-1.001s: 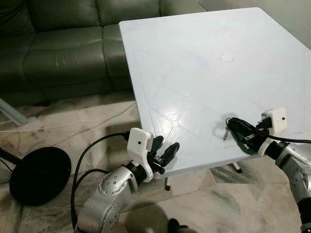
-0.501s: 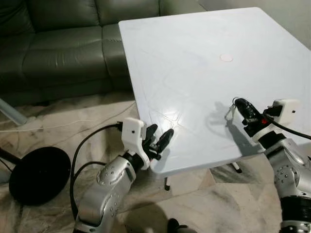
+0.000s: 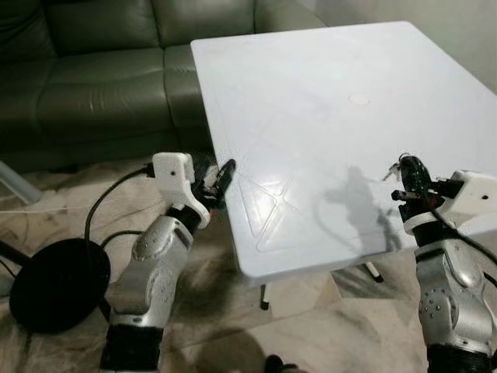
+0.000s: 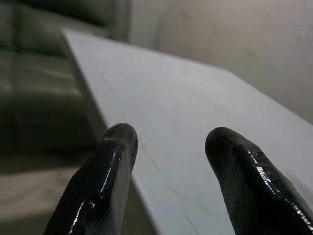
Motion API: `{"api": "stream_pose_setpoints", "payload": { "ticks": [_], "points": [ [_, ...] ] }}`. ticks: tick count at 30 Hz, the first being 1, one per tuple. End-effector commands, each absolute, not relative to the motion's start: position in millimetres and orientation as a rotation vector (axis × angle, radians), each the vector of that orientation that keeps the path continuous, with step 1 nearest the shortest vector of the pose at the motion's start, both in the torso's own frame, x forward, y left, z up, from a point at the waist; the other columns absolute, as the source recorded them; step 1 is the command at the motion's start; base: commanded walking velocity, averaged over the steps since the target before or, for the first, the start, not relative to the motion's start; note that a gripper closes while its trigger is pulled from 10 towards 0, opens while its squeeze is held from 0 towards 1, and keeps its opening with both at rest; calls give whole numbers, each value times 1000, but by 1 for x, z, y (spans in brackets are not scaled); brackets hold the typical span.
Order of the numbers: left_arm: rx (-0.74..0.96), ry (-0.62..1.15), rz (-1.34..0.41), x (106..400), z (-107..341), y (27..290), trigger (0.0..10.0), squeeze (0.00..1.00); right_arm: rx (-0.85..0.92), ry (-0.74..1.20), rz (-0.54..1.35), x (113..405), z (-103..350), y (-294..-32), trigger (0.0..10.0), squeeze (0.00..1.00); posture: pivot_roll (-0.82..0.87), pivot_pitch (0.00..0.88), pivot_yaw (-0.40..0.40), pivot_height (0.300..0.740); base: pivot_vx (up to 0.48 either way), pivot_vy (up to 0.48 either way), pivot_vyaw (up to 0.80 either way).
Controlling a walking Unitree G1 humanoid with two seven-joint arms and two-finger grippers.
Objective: Hang keys on a hook
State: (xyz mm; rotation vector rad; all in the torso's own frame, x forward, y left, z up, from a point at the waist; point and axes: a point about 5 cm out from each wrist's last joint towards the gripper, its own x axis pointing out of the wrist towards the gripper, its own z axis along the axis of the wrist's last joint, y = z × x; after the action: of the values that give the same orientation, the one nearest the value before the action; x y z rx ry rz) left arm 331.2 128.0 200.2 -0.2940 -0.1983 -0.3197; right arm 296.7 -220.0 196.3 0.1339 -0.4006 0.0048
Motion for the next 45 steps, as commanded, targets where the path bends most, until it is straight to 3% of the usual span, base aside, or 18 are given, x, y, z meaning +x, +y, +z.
{"api": "stream_pose_setpoints", "payload": {
  "ticks": [1, 6, 16, 45],
  "points": [
    [-293, -255, -273, 332, 203, 138, 10000, 0, 78, -430, -18, 289, 200, -214, 10000, 0, 5, 89, 3, 740, 0, 0, 0],
    [-288, -264, -281, 330, 199, 141, 10000, 0, 58, -418, 12, 277, 194, -198, 10000, 0, 4, 86, 4, 740, 0, 0, 0],
    [-296, -228, -241, 335, 191, 138, 10000, 0, 49, -334, -8, 285, 187, -195, 10000, 0, 7, 99, -6, 740, 0, 0, 0],
    [-257, -167, -243, 343, 181, 123, 10000, 0, 62, -234, 96, 295, 175, -161, 10000, 0, 35, 134, 0, 740, 0, 0, -710]
  ]
}}
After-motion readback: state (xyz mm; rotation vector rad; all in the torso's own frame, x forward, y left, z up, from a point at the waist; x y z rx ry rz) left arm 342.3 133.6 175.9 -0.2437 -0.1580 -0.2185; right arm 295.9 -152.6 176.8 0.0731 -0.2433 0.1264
